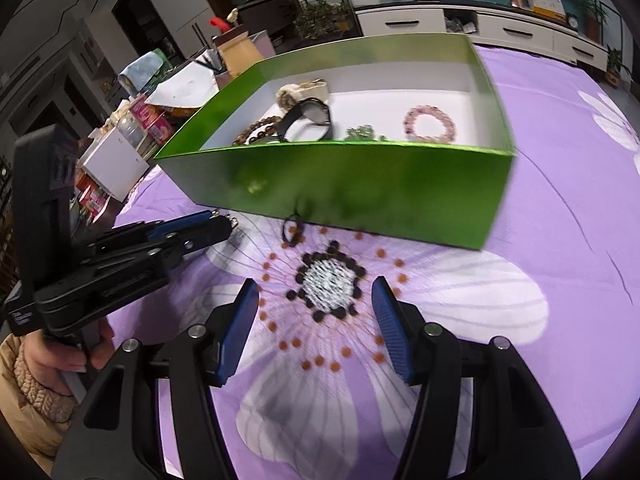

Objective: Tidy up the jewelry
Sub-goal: 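Grasp the gold flower brooch with the left tool while the right tool grasps the small dark ring, then carry the gold brooch and dark ring toward the green box with both tools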

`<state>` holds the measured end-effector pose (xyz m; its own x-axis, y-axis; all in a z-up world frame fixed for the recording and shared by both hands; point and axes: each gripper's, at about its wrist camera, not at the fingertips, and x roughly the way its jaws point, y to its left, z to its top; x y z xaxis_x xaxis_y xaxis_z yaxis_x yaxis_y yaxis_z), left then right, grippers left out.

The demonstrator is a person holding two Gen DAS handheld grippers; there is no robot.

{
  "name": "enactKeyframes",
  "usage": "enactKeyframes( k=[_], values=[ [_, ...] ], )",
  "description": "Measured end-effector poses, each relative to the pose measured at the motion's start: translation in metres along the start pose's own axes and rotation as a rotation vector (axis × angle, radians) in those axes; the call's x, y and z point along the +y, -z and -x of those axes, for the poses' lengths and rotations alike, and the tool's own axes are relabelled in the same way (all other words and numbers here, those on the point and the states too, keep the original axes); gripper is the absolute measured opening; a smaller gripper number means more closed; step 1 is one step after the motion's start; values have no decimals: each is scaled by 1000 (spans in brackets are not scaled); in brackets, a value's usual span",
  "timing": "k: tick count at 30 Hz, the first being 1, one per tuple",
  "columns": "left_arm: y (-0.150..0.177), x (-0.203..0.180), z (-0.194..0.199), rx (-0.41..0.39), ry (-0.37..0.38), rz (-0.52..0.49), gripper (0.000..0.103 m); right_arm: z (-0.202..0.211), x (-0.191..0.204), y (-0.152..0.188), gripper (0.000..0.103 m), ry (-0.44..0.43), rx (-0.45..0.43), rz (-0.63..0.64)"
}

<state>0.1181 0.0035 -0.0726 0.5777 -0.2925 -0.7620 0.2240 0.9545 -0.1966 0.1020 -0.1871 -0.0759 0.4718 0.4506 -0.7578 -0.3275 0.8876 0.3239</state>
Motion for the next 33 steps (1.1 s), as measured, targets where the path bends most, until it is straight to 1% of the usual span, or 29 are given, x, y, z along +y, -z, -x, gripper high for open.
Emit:
enactKeyframes(
  k=[2,4,5,7,8,10,12,16,17,20,22,24,33],
  values=[
    [1,5,4,-4,-6,10,22,-5,5,-4,59,6,3,14],
    [3,11,8,-9,-15,25,22,-13,14,-9,58,35,2,46],
    [3,15,10,-12,-18,36,22,-16,18,-11,55,49,2,62],
    [4,20,12,-13,-21,48,22,-25,26,-15,46,66,10,90],
    [6,21,13,-13,-22,51,22,-30,29,-17,44,77,15,99],
    [8,24,14,-13,-20,56,22,-39,34,-19,37,98,24,113],
    [9,25,14,-13,-16,59,22,-44,37,-20,33,127,16,128],
    [10,23,16,-18,-3,61,22,-50,39,-24,24,159,5,132],
    [10,23,16,-20,1,63,22,-50,39,-25,23,164,1,133],
    [10,22,16,-20,8,61,22,-50,38,-25,15,168,-4,130],
    [10,21,15,-19,14,60,22,-49,34,-25,7,165,-7,122],
    [10,19,15,-17,16,57,22,-48,30,-25,5,152,-7,111],
    [10,15,15,-14,22,48,22,-36,27,-18,5,113,-12,94]
  ],
)
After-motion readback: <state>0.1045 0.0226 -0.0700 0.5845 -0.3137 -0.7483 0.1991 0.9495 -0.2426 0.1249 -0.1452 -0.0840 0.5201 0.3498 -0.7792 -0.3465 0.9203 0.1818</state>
